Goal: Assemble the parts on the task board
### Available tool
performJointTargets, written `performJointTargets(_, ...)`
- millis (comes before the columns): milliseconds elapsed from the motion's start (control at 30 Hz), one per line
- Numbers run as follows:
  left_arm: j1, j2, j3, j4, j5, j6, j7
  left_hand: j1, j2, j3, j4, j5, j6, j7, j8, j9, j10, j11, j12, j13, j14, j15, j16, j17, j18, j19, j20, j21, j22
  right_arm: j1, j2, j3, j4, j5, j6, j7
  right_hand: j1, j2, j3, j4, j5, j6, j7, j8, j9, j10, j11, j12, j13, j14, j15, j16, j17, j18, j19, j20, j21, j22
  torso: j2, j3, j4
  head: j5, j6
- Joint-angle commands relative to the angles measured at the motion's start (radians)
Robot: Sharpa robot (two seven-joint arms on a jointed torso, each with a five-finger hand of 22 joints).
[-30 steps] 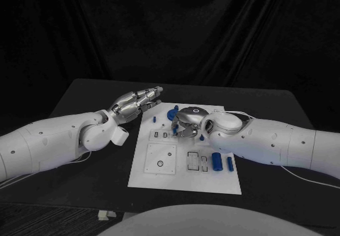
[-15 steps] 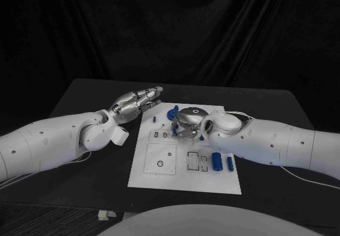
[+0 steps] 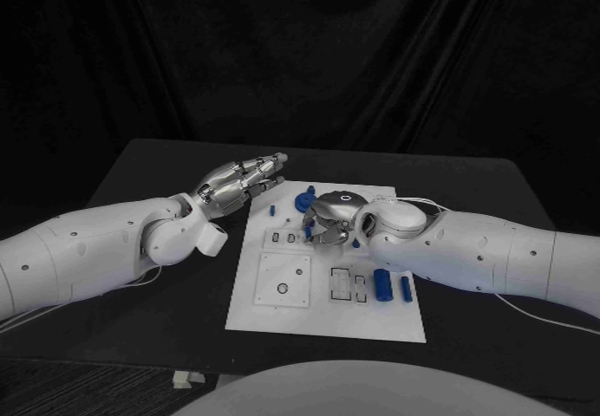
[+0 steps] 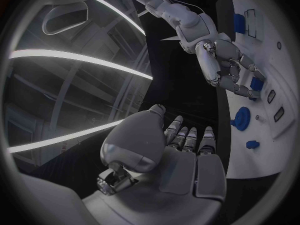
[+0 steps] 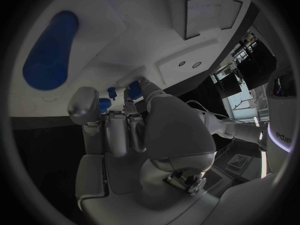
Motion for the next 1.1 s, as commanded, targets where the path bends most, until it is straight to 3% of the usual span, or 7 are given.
performJointTargets(33,-0.002,0.002,0.001,0.001,0.002,0.011,0.010,-0.001,-0.002,0.004,-0.001,0.004,-0.001,0.004,0.003,0.001,0.001,0.007,-0.003,0.001,0.001,0.007,-0.004,-0.001,0.014,0.001,0.005,-0.006,-0.002,-0.006,0.000,-0.002,-0.001,-0.007,0.026,-0.016,-0.009,-0.004,-0.005,0.000,-0.005,-0.008,0.000,-0.008,-0.001,0.106,0.004,0.003,0.263,0.086,0.007,-0.003,0.177,0.011,-0.002,0.002,-0.004,0.120,0.000,0.0006,0.0006,0.000,0.000)
performJointTargets(367,-0.002,0.002,0.001,0.000,0.002,0.010,0.010,-0.003,-0.001,0.007,0.000,0.004,-0.002,0.003,0.003,0.001,0.001,0.006,-0.003,0.000,0.001,0.007,-0.004,-0.001,0.014,0.001,0.005,-0.006,-0.002,-0.009,-0.001,-0.002,-0.002,-0.007,0.021,-0.006,-0.016,-0.011,-0.020,0.007,-0.038,-0.057,0.001,-0.037,-0.010,0.106,0.000,0.003,0.263,0.085,0.003,-0.005,0.175,0.011,0.001,-0.001,-0.009,0.121,0.000,-0.0004,-0.0001,0.001,0.000)
performJointTargets(433,-0.003,0.001,0.001,0.001,0.002,0.010,0.010,-0.003,-0.001,0.007,0.000,0.004,-0.002,0.003,0.003,0.001,0.001,0.006,-0.003,0.000,0.001,0.007,-0.004,-0.001,0.014,0.001,0.005,-0.006,-0.002,-0.009,-0.003,-0.002,-0.002,-0.007,0.012,0.000,-0.018,-0.017,-0.027,0.010,-0.045,-0.094,-0.003,-0.055,-0.020,0.106,-0.004,0.003,0.263,0.085,0.001,-0.005,0.174,0.011,0.002,-0.002,-0.010,0.121,0.000,-0.0003,0.0002,0.001,0.000)
performJointTargets(567,-0.003,0.001,0.001,0.001,0.002,0.010,0.010,-0.003,-0.001,0.007,0.000,0.004,-0.002,0.003,0.003,0.001,0.001,0.006,-0.003,0.000,0.001,0.007,-0.004,-0.001,0.014,0.001,0.005,-0.006,-0.002,-0.009,-0.009,-0.002,-0.002,-0.007,-0.019,0.014,-0.020,-0.026,-0.035,0.022,-0.061,-0.155,-0.008,-0.061,-0.040,0.106,-0.008,0.003,0.263,0.086,-0.003,-0.005,0.174,0.011,0.004,-0.006,-0.012,0.122,0.000,-0.0002,0.0007,-0.001,0.000)
performJointTargets(833,-0.003,-0.001,0.001,0.001,0.002,0.009,0.011,-0.003,-0.001,0.007,0.000,0.004,-0.002,0.003,0.003,0.001,0.001,0.006,-0.003,0.000,0.001,0.007,-0.004,-0.001,0.014,0.001,0.005,-0.006,-0.002,-0.008,-0.033,-0.002,0.022,-0.007,-0.110,0.061,-0.008,-0.068,-0.037,0.083,-0.089,-0.249,-0.023,-0.059,-0.079,0.106,-0.020,0.003,0.263,0.085,-0.012,-0.009,0.170,0.011,0.006,-0.014,-0.020,0.123,0.000,0.0000,0.0006,0.001,0.000)
performJointTargets(967,-0.003,-0.002,0.001,0.001,0.002,0.008,0.013,-0.003,-0.001,0.008,0.000,0.003,-0.002,0.003,0.003,0.001,0.001,0.006,-0.003,0.000,0.001,0.006,-0.004,-0.001,0.014,0.001,0.005,-0.006,-0.002,-0.003,-0.051,-0.002,0.052,-0.007,-0.157,0.077,0.031,-0.106,-0.042,0.168,-0.099,-0.347,-0.031,-0.065,-0.117,0.106,-0.027,0.003,0.263,0.084,-0.019,-0.011,0.167,0.012,0.007,-0.020,-0.029,0.122,-0.001,-0.0007,0.0007,0.004,0.000)
performJointTargets(1100,-0.003,-0.001,0.001,0.000,0.002,0.007,0.015,-0.003,-0.001,0.009,0.000,0.004,-0.003,0.003,0.003,0.001,0.001,0.006,-0.003,0.000,0.001,0.006,-0.004,-0.001,0.014,0.001,0.005,-0.006,-0.002,0.012,-0.063,-0.001,0.075,-0.007,-0.201,0.093,0.045,-0.112,-0.046,0.192,-0.101,-0.346,-0.031,-0.063,-0.122,0.106,-0.028,0.003,0.263,0.084,-0.019,-0.012,0.167,0.011,0.008,-0.021,-0.030,0.123,-0.001,-0.0012,0.0008,0.000,0.000)
